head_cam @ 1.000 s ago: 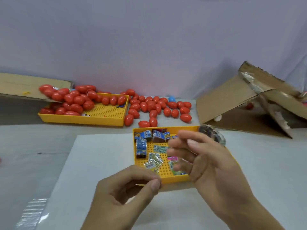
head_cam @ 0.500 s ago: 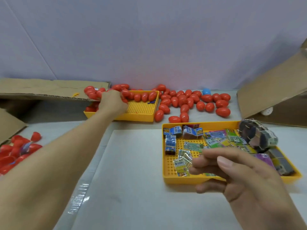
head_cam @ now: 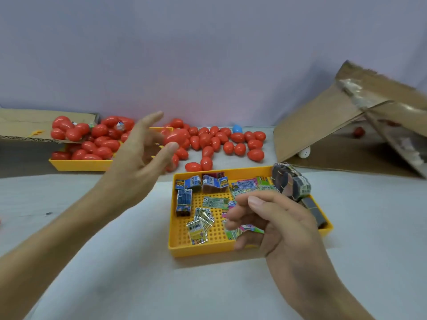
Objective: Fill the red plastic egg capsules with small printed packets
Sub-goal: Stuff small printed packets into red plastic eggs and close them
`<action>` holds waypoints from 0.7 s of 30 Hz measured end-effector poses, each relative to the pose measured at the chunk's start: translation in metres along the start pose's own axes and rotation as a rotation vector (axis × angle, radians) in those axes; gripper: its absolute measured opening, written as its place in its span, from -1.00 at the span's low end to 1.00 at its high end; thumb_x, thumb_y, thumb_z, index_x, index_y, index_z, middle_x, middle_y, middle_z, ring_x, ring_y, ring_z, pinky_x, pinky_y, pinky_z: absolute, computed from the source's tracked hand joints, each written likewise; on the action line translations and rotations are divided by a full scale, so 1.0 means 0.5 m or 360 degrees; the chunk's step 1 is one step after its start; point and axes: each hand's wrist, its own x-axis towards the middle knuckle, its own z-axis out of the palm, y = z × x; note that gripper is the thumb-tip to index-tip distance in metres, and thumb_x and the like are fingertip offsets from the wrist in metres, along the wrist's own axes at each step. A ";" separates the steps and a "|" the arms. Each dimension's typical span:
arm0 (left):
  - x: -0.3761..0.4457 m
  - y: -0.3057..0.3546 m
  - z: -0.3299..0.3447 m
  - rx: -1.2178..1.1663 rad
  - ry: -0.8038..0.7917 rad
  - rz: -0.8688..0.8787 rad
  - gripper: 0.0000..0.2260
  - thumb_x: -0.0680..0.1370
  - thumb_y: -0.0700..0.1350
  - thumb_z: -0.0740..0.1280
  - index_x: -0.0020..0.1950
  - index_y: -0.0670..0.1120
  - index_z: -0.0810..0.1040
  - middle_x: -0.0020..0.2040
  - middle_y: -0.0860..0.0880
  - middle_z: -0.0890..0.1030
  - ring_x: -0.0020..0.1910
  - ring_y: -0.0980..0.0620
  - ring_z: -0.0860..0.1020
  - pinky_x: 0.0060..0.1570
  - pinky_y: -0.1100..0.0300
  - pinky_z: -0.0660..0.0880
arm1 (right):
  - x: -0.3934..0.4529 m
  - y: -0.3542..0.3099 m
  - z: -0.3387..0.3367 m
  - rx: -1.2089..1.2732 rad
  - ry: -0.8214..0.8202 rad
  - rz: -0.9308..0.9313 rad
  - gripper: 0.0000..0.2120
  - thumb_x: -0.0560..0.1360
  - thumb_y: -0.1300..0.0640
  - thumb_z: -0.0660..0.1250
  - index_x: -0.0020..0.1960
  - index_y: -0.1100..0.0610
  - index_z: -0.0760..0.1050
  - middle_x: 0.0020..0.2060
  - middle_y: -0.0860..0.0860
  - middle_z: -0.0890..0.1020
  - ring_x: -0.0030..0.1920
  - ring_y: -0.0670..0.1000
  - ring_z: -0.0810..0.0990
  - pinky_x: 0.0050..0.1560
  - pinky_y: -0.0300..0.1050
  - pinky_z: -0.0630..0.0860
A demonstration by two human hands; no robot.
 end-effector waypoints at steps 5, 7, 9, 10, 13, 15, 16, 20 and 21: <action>-0.147 0.088 0.031 -0.0374 -0.0059 0.0111 -0.72 0.44 0.06 0.44 0.14 0.15 0.60 -0.02 0.00 0.67 -0.12 0.02 0.65 -0.19 0.21 0.58 | -0.007 -0.001 0.016 -0.0188 -0.0093 0.0142 -0.75 0.45 0.02 0.34 -0.15 0.19 0.66 -0.32 0.19 0.65 -0.32 0.09 0.63 -0.56 -0.17 0.47; -0.187 0.094 0.041 -0.0392 -0.0086 0.0122 -0.71 0.43 0.05 0.43 0.16 0.18 0.62 0.00 -0.01 0.67 -0.08 -0.04 0.64 -0.18 0.14 0.58 | -0.014 -0.001 0.023 -0.0284 -0.0207 0.0192 -0.70 0.49 -0.05 0.34 -0.14 0.19 0.64 -0.35 0.16 0.65 -0.36 0.07 0.63 -0.57 -0.20 0.45; -0.217 0.089 0.049 -0.0396 -0.0092 0.0134 -0.68 0.44 0.03 0.43 0.19 0.15 0.62 0.01 -0.04 0.67 -0.06 -0.09 0.63 -0.22 0.09 0.56 | -0.021 0.002 0.028 -0.0395 -0.0308 0.0220 -0.66 0.52 -0.09 0.33 -0.13 0.20 0.60 -0.36 0.13 0.65 -0.38 0.06 0.63 -0.56 -0.24 0.45; -0.228 0.085 0.051 -0.0397 -0.0079 0.0135 -0.67 0.44 0.01 0.43 0.20 0.15 0.62 0.02 -0.04 0.66 -0.07 -0.10 0.63 -0.24 0.08 0.56 | -0.023 0.003 0.029 -0.0443 -0.0339 0.0236 -0.64 0.53 -0.10 0.33 -0.14 0.21 0.59 -0.36 0.11 0.66 -0.38 0.06 0.63 -0.56 -0.24 0.44; -0.241 0.078 0.042 -0.0345 -0.0060 0.0178 -0.66 0.44 -0.01 0.43 0.23 0.14 0.61 0.02 -0.02 0.66 -0.08 -0.11 0.62 -0.26 0.09 0.56 | -0.027 0.008 0.030 -0.0481 -0.0388 0.0307 -0.58 0.50 -0.15 0.33 -0.15 0.24 0.59 -0.36 0.11 0.66 -0.40 0.05 0.63 -0.57 -0.25 0.41; -0.245 0.077 0.035 -0.0340 -0.0083 0.0185 -0.65 0.46 -0.01 0.43 0.25 0.13 0.60 0.03 -0.01 0.65 -0.09 -0.12 0.61 -0.26 0.11 0.54 | -0.027 0.010 0.030 -0.0472 -0.0399 0.0349 -0.58 0.47 -0.19 0.33 -0.17 0.18 0.62 -0.37 0.12 0.66 -0.42 0.05 0.62 -0.58 -0.26 0.39; -0.247 0.077 0.033 -0.0354 -0.0089 0.0169 -0.65 0.47 -0.01 0.43 0.25 0.13 0.60 0.02 0.00 0.65 -0.10 -0.11 0.60 -0.25 0.12 0.54 | -0.027 0.012 0.030 -0.0484 -0.0407 0.0352 -0.59 0.46 -0.20 0.33 -0.17 0.16 0.63 -0.38 0.13 0.66 -0.43 0.05 0.61 -0.59 -0.26 0.39; -0.260 0.086 0.037 -0.0575 -0.0036 -0.0037 -0.65 0.41 0.01 0.49 0.20 0.12 0.63 -0.04 -0.04 0.66 -0.15 -0.07 0.63 -0.20 0.18 0.58 | -0.027 0.019 0.029 -0.0470 -0.0426 0.0357 -0.57 0.45 -0.17 0.36 -0.18 0.24 0.61 -0.41 0.13 0.65 -0.47 0.03 0.60 -0.60 -0.28 0.38; -0.262 0.088 0.038 -0.0632 -0.0034 -0.0102 -0.67 0.40 0.00 0.51 0.16 0.11 0.65 -0.04 -0.06 0.67 -0.16 -0.07 0.64 -0.19 0.19 0.58 | -0.027 0.020 0.028 -0.0465 -0.0423 0.0352 -0.56 0.45 -0.16 0.37 -0.17 0.26 0.61 -0.41 0.13 0.64 -0.47 0.03 0.60 -0.60 -0.28 0.38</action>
